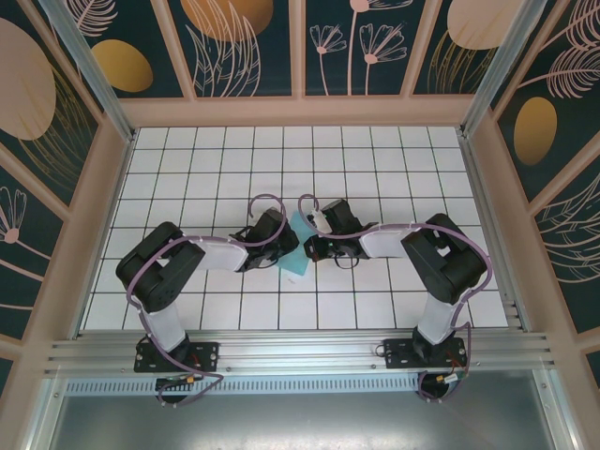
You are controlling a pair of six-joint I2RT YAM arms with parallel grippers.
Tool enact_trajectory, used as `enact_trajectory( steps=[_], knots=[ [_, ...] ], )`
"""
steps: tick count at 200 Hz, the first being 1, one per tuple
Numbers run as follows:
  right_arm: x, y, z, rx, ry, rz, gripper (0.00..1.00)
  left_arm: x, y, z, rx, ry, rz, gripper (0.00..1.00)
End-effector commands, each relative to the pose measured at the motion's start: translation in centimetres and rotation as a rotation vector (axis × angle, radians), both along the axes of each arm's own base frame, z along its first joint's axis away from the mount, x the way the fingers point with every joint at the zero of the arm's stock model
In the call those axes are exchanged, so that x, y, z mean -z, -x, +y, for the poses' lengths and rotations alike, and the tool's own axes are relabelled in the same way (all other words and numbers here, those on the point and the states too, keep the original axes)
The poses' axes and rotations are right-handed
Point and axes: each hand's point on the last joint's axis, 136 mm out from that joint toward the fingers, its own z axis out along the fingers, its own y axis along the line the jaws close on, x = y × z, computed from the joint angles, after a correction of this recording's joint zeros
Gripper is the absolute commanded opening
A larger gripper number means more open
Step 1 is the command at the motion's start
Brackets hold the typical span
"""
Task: Fold a paper plane with a square sheet of paper (pick it up from the middle)
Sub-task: Fold the triangle a second time at the center of the table.
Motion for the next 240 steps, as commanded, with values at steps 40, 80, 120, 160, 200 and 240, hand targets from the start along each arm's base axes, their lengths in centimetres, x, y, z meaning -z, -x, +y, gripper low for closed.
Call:
enact_trajectory(
  steps=[40,80,120,160,200,240],
  knots=[
    [4.4,1.8,-2.8,0.025,0.171,0.090,0.00,-3.1,-1.7,0.0,0.015,-0.017,-0.073,0.21],
    [4.4,1.9,-2.7,0.022,0.170,0.091,0.00,-3.2,-2.0,-0.7,0.038,-0.003,-0.085,0.22],
    [4.4,1.8,-2.8,0.024,0.171,0.089,0.00,0.2,-1.1,0.6,0.002,-0.060,-0.001,0.21],
    [4.4,1.9,-2.7,0.023,0.170,0.091,0.00,2.1,-0.6,1.7,-0.018,-0.118,0.029,0.21],
    [4.5,1.9,-2.8,0.024,0.178,0.090,0.00,-0.1,-1.2,1.1,-0.005,-0.067,-0.022,0.21],
    [4.6,1.8,-2.8,0.025,0.179,0.092,0.00,-3.1,-2.3,0.7,0.020,-0.042,-0.103,0.24]
  ],
)
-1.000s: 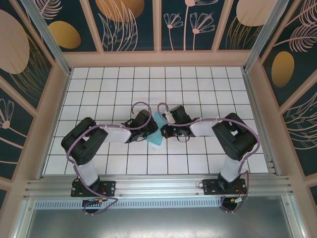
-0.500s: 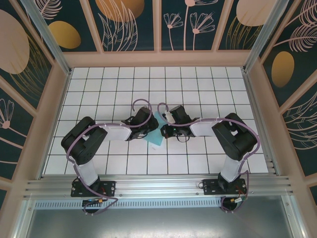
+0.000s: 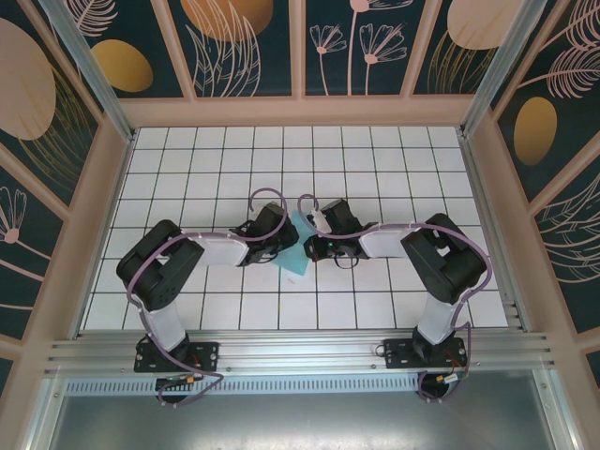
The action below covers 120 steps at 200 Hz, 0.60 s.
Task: Fold a paper plane with a square sheet of paper (pick it up from the middle)
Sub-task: Fold the triangle a second time at the center of the table.
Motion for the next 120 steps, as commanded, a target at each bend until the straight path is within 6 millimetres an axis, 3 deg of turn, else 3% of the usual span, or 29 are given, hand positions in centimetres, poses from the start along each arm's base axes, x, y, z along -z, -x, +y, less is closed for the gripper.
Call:
enact_trajectory(
  steps=[1,24,86,104,120],
  knots=[
    [4.5,1.9,-2.8,0.025,0.175,0.094,0.00,-2.1,-0.7,0.4,0.008,0.000,-0.063,0.24],
    [4.5,1.9,-2.7,0.025,0.173,0.094,0.00,-1.8,-0.6,0.2,0.021,0.008,-0.061,0.25],
    [4.5,1.8,-2.6,0.024,0.172,0.097,0.00,2.9,0.7,1.7,-0.020,-0.056,0.042,0.23],
    [4.6,1.9,-2.6,0.023,0.174,0.099,0.00,3.0,0.8,2.0,-0.028,-0.069,0.049,0.23],
    [4.6,1.9,-2.6,0.027,0.174,0.099,0.00,2.0,0.5,1.6,-0.018,-0.054,0.030,0.24]
  ],
)
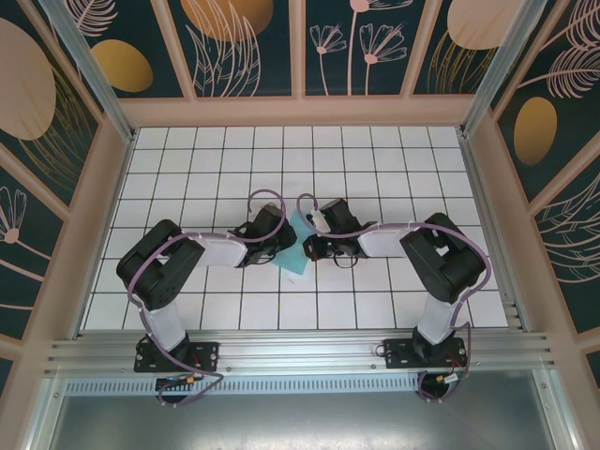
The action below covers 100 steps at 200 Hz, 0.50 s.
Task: Fold a paper plane with a square sheet of paper (pick it up from the middle)
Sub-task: Fold the triangle a second time at the center of the table.
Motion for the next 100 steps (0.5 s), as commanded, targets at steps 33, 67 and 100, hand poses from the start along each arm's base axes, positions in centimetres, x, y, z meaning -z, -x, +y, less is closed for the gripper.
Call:
enact_trajectory(
  steps=[33,67,100],
  knots=[
    [4.6,2.0,-2.8,0.030,0.168,0.096,0.00,-3.2,-0.2,-0.5,0.043,0.018,-0.039,0.27],
    [4.5,1.8,-2.7,0.030,0.164,0.096,0.00,-5.9,1.1,-2.7,0.129,0.177,-0.044,0.24],
    [4.4,1.8,-2.5,0.030,0.160,0.094,0.00,-4.9,2.2,-3.2,0.130,0.225,0.008,0.20]
  ],
)
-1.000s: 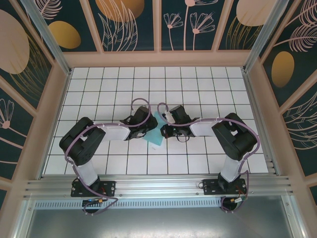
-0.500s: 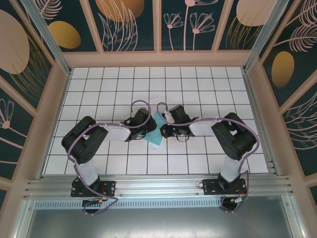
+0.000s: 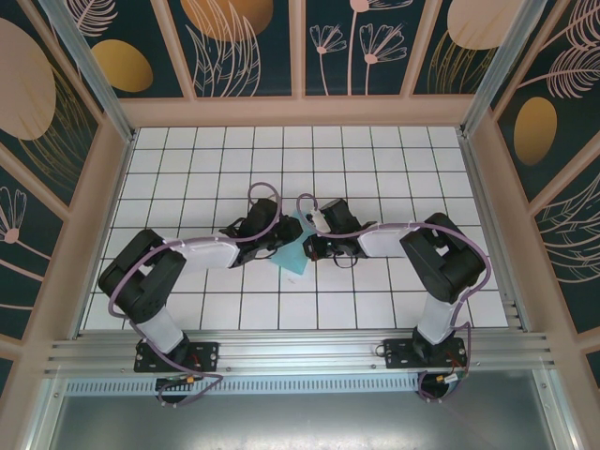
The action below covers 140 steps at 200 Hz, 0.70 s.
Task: Fold a paper plane with a square sheet of paper (pick it up from the middle)
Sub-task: Fold the triangle a second time at the center of the table.
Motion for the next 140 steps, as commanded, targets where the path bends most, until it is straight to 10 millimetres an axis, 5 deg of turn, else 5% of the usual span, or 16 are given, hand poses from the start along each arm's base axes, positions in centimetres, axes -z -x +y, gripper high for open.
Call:
enact_trajectory(
  steps=[1,140],
  knots=[
    [4.4,1.8,-2.5,0.030,0.159,0.095,0.00,0.8,1.3,-0.5,0.025,0.044,0.056,0.20],
    [3.3,1.5,-2.1,0.035,0.133,0.088,0.04,9.3,4.4,3.4,-0.057,-0.132,0.222,0.15]
  ],
)
